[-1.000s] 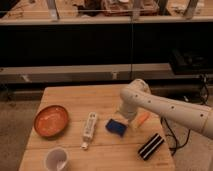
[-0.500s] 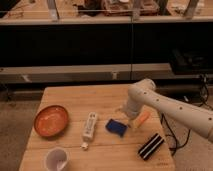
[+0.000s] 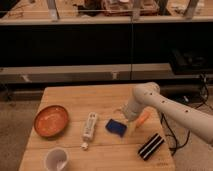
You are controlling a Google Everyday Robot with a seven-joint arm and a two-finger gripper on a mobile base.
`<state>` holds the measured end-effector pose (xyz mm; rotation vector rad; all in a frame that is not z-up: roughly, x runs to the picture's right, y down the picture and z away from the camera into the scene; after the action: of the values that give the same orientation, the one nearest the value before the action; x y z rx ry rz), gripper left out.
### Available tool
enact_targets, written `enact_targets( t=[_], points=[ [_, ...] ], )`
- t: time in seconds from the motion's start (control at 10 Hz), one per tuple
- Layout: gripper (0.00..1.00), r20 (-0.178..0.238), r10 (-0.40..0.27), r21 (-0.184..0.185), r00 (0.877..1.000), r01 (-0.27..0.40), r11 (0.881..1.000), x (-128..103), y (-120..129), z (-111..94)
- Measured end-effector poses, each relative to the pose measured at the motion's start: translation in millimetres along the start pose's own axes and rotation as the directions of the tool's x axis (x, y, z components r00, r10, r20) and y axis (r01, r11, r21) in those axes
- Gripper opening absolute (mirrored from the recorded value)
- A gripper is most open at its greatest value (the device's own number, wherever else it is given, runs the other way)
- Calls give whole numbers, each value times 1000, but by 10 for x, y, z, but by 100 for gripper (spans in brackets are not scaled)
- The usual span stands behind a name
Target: Wipe the white sponge on the table
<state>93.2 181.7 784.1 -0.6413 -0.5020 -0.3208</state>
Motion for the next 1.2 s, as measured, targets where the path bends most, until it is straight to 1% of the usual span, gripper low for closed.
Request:
enact_targets(
  t=[0.2, 0.4, 0.5, 0.6, 0.9, 1.0, 1.2],
  points=[
    [80, -29, 45, -6, 999, -45, 999, -98, 41, 43],
    [80, -34, 91, -16, 995, -92, 996, -155, 40, 118],
    [80, -34, 118, -18, 992, -119, 993, -148, 39, 149],
    [80, -32, 157, -17, 987, -158, 987, -106, 42, 186],
    [80, -31, 226, -14, 974, -227, 974, 0, 43, 275],
    [80, -31, 238, -14, 971, -239, 971, 25, 37, 310],
    [80, -20, 244, -14, 970, -244, 970, 90, 26, 414]
  ],
)
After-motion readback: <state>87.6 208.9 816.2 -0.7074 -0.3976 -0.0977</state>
